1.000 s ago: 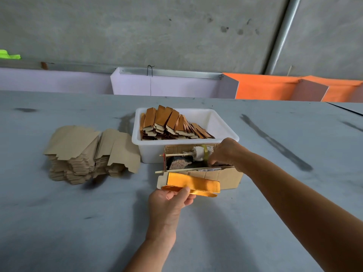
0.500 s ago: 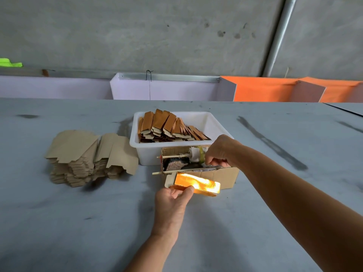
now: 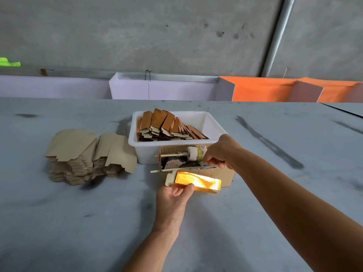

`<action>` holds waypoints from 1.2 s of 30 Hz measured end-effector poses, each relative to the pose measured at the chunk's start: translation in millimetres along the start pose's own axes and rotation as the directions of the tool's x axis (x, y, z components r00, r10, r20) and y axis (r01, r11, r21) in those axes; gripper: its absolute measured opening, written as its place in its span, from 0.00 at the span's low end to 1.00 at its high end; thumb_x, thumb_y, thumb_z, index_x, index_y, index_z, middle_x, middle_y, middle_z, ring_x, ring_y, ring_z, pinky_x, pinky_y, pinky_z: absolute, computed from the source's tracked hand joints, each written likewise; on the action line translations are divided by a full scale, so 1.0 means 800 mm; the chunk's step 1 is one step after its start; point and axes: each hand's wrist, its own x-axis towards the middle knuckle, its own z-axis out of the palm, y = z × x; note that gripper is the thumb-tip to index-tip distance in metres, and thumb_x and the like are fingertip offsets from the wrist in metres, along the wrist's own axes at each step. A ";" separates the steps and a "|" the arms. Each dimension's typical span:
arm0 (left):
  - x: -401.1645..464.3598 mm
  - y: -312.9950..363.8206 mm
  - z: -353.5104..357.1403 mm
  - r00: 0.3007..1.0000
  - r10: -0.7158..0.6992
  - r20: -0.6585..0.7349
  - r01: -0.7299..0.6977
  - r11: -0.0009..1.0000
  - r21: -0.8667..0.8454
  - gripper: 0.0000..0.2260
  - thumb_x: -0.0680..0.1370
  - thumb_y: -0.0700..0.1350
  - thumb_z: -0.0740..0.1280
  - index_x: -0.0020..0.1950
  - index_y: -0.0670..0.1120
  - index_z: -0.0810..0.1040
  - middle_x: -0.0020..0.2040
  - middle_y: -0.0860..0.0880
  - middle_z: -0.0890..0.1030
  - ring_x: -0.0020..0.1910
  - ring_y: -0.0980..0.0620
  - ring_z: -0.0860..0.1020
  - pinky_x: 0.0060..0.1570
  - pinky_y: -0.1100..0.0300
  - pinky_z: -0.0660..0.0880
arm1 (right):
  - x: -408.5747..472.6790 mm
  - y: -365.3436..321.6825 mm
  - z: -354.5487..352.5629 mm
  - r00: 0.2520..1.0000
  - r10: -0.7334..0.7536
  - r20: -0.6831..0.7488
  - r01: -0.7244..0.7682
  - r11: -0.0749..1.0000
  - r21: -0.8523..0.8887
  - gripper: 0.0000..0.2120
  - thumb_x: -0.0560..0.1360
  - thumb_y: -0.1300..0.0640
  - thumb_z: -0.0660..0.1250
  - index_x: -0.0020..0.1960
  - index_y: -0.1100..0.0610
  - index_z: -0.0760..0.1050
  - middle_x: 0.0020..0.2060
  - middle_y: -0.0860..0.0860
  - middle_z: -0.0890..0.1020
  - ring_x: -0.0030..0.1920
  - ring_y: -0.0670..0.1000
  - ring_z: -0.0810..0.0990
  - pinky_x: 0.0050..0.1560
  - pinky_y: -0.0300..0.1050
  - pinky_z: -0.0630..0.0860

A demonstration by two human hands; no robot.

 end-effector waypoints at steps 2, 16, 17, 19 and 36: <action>0.000 0.000 0.000 1.000 0.003 -0.003 -0.003 1.000 0.008 0.04 0.71 0.36 0.72 0.38 0.42 0.81 0.34 0.52 0.84 0.35 0.61 0.81 0.35 0.75 0.72 | -0.002 0.005 0.002 1.000 0.007 -0.018 -0.007 1.000 0.031 0.11 0.65 0.73 0.71 0.39 0.63 0.71 0.34 0.58 0.75 0.20 0.47 0.72 0.16 0.28 0.62; 0.002 0.002 -0.001 1.000 0.006 -0.003 -0.006 0.998 0.055 0.05 0.72 0.36 0.71 0.36 0.42 0.81 0.32 0.52 0.83 0.33 0.61 0.80 0.34 0.75 0.72 | -0.026 0.032 0.004 0.999 -0.006 -0.034 0.014 0.964 0.266 0.12 0.66 0.70 0.74 0.46 0.62 0.75 0.43 0.59 0.81 0.32 0.49 0.79 0.18 0.31 0.64; 0.001 0.003 -0.001 1.000 0.008 -0.002 -0.008 0.999 0.054 0.05 0.72 0.35 0.71 0.36 0.42 0.81 0.31 0.52 0.83 0.32 0.61 0.80 0.33 0.75 0.72 | -0.030 0.036 0.004 0.999 -0.003 -0.037 0.014 0.959 0.284 0.12 0.66 0.69 0.74 0.46 0.62 0.74 0.42 0.58 0.81 0.31 0.48 0.78 0.17 0.30 0.64; 0.000 0.004 -0.001 1.000 0.005 -0.009 -0.005 0.998 0.059 0.07 0.72 0.35 0.71 0.34 0.43 0.80 0.29 0.53 0.82 0.30 0.62 0.78 0.32 0.75 0.71 | -0.037 0.043 0.003 0.999 0.001 -0.047 0.014 0.950 0.311 0.14 0.67 0.68 0.74 0.47 0.60 0.73 0.39 0.56 0.80 0.30 0.47 0.78 0.17 0.30 0.64; 0.001 0.003 0.001 0.998 -0.030 -0.049 0.032 0.998 0.045 0.07 0.71 0.37 0.73 0.35 0.45 0.79 0.29 0.55 0.82 0.31 0.64 0.79 0.29 0.78 0.70 | -0.060 0.063 0.006 0.999 -0.018 -0.040 0.032 0.926 0.375 0.15 0.66 0.67 0.75 0.45 0.57 0.71 0.39 0.56 0.79 0.31 0.49 0.78 0.18 0.31 0.66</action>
